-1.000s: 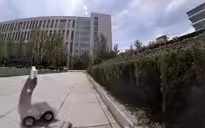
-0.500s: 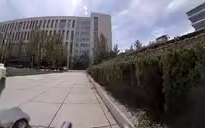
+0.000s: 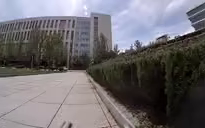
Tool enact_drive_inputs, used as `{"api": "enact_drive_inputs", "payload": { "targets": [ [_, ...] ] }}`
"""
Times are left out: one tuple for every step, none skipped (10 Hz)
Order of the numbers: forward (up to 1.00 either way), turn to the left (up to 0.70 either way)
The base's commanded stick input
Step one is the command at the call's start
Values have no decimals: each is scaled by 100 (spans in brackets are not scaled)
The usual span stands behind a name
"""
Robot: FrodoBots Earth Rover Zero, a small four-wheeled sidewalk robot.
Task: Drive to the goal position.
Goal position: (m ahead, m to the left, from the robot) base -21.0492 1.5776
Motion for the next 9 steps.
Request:
{"api": "enact_drive_inputs", "payload": {
  "targets": [
    [10, 0],
    [10, 0],
    [10, 0],
    [10, 0],
    [10, 0],
    [10, 0],
    [10, 0],
    [10, 0],
    [10, 0]
  ]
}}
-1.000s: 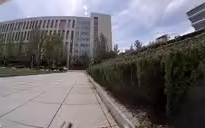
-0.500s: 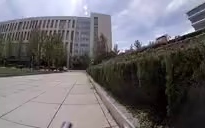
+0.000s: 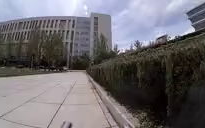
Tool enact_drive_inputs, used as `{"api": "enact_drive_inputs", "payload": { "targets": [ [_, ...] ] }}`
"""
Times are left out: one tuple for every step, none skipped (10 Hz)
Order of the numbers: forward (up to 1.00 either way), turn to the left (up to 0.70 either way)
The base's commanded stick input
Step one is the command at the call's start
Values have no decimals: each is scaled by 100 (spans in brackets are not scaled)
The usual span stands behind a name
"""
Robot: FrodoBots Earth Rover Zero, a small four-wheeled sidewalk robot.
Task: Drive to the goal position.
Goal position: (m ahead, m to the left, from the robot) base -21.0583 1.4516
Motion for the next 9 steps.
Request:
{"api": "enact_drive_inputs", "payload": {
  "targets": [
    [10, 0],
    [10, 0],
    [10, 0],
    [10, 0],
    [10, 0],
    [10, 0],
    [10, 0],
    [10, 0],
    [10, 0]
  ]
}}
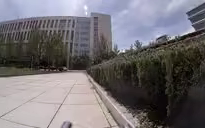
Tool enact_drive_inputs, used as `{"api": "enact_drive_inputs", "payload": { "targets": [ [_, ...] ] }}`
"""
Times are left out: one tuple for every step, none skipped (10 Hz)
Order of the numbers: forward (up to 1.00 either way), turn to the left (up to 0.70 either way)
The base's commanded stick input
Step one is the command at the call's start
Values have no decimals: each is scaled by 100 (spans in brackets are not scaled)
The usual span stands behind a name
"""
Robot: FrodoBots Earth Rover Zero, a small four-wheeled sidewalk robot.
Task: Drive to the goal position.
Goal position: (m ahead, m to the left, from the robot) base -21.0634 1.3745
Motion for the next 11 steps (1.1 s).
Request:
{"api": "enact_drive_inputs", "payload": {
  "targets": [
    [10, 0],
    [10, 0],
    [10, 0],
    [10, 0],
    [10, 0],
    [10, 0],
    [10, 0],
    [10, 0],
    [10, 0],
    [10, 0],
    [10, 0]
  ]
}}
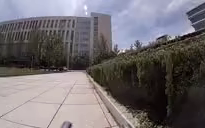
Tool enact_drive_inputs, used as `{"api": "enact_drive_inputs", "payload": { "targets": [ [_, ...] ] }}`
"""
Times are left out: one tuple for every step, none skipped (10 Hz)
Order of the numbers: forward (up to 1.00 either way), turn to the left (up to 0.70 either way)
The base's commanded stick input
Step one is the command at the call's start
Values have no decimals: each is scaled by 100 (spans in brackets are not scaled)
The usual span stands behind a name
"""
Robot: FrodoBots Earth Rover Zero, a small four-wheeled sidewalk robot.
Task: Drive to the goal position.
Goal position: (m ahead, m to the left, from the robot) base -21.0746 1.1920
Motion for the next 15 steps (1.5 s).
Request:
{"api": "enact_drive_inputs", "payload": {
  "targets": [
    [10, 0],
    [10, 0],
    [10, 0],
    [10, 0],
    [10, 0],
    [10, 0],
    [10, 0],
    [10, 0],
    [10, 0],
    [10, 0],
    [10, 0],
    [10, 0],
    [10, 0],
    [10, 0],
    [10, 0]
  ]
}}
